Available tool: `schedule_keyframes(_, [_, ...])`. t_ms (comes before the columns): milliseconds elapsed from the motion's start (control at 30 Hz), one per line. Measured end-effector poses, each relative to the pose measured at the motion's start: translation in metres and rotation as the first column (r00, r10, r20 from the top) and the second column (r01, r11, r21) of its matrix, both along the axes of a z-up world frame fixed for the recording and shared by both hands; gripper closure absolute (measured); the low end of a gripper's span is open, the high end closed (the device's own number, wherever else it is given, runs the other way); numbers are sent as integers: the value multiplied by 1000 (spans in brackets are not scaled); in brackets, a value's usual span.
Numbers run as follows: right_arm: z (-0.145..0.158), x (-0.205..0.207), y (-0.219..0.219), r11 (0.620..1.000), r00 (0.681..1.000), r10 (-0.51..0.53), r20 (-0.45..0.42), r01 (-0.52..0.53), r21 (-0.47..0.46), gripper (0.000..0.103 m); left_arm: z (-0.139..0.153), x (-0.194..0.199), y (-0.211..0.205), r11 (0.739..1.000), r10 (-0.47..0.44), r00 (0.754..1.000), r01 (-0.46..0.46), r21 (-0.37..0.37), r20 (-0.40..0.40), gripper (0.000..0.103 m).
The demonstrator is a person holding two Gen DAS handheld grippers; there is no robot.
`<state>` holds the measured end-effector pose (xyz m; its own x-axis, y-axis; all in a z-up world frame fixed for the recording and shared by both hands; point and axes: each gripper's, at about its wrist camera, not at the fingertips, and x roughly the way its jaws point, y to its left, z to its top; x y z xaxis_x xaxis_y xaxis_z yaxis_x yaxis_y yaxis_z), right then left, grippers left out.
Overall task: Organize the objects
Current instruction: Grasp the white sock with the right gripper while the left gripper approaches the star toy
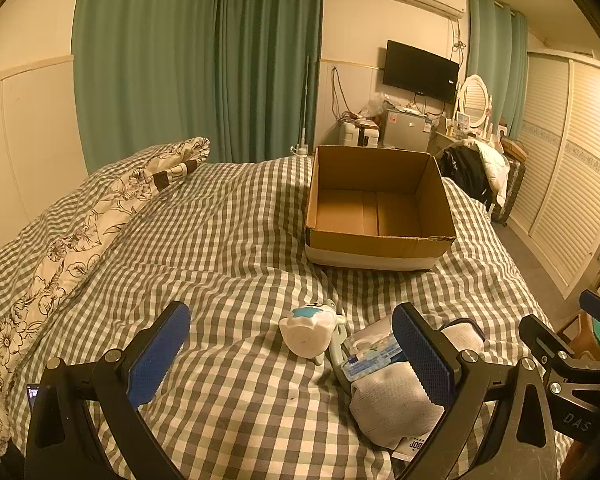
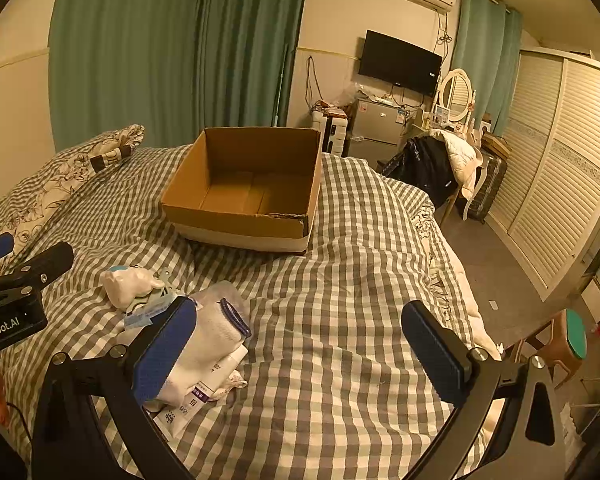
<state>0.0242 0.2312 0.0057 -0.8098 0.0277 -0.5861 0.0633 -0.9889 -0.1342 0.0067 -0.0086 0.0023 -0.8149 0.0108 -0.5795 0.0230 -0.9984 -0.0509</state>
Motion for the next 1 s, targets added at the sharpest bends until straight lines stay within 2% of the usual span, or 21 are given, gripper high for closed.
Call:
schedule_keyframes(400, [7,8,-6,1000,1000,14,-1,-14,7,0,4,6,-1,1000,-9,1000,9,-11,-9,0])
schedule_keyframes(733, [16,17,-28,997,998,62,-10,-61,39,0,5,11,-23,1000,22,1000,-22,5,-5,0])
schedule_keyframes(833, [11,14,-38,995,997,81,7,-82,51,0,0,9,-33,999,40,999,-40,5,6,0])
schedule_keyframes(1000, [-18,-2,-65,987,986,138,92,-145,74,0,-12,3,-48,998,67,997,-67,7,38,0])
